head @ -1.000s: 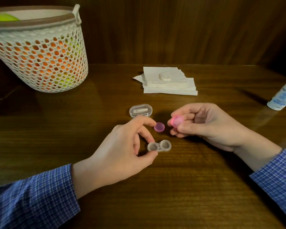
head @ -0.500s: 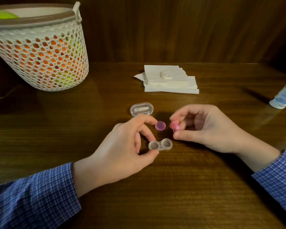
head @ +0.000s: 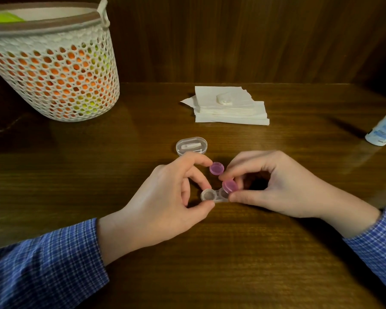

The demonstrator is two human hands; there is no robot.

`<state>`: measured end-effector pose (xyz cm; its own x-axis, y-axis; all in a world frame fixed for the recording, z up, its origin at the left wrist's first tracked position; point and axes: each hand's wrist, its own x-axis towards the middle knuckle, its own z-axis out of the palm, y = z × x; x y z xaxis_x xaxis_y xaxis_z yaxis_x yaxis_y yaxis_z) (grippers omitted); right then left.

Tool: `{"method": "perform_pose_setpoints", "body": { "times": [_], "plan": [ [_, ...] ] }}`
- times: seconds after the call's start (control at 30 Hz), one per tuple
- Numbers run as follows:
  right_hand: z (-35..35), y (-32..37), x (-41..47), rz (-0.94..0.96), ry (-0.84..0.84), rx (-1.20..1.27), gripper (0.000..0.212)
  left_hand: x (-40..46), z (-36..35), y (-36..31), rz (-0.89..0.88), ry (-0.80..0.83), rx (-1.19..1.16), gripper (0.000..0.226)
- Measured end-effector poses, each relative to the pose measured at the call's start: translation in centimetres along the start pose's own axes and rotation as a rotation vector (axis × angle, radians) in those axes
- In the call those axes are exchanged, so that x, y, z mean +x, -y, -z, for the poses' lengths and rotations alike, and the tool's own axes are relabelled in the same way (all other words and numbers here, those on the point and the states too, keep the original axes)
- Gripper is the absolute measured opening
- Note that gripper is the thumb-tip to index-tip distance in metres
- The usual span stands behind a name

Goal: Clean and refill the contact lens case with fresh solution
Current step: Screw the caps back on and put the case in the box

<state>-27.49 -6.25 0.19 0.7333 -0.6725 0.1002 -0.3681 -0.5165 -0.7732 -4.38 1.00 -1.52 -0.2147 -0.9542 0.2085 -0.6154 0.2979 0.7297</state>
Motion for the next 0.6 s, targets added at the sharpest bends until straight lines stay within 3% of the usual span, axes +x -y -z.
{"method": "perform_pose_setpoints", "body": {
  "times": [0.6],
  "plan": [
    [-0.35,0.04,-0.1,0.011,0.021,-0.051,0.022,-0.02,-0.09,0.04,-0.002,-0.002,-0.004,0.061]
  ]
}}
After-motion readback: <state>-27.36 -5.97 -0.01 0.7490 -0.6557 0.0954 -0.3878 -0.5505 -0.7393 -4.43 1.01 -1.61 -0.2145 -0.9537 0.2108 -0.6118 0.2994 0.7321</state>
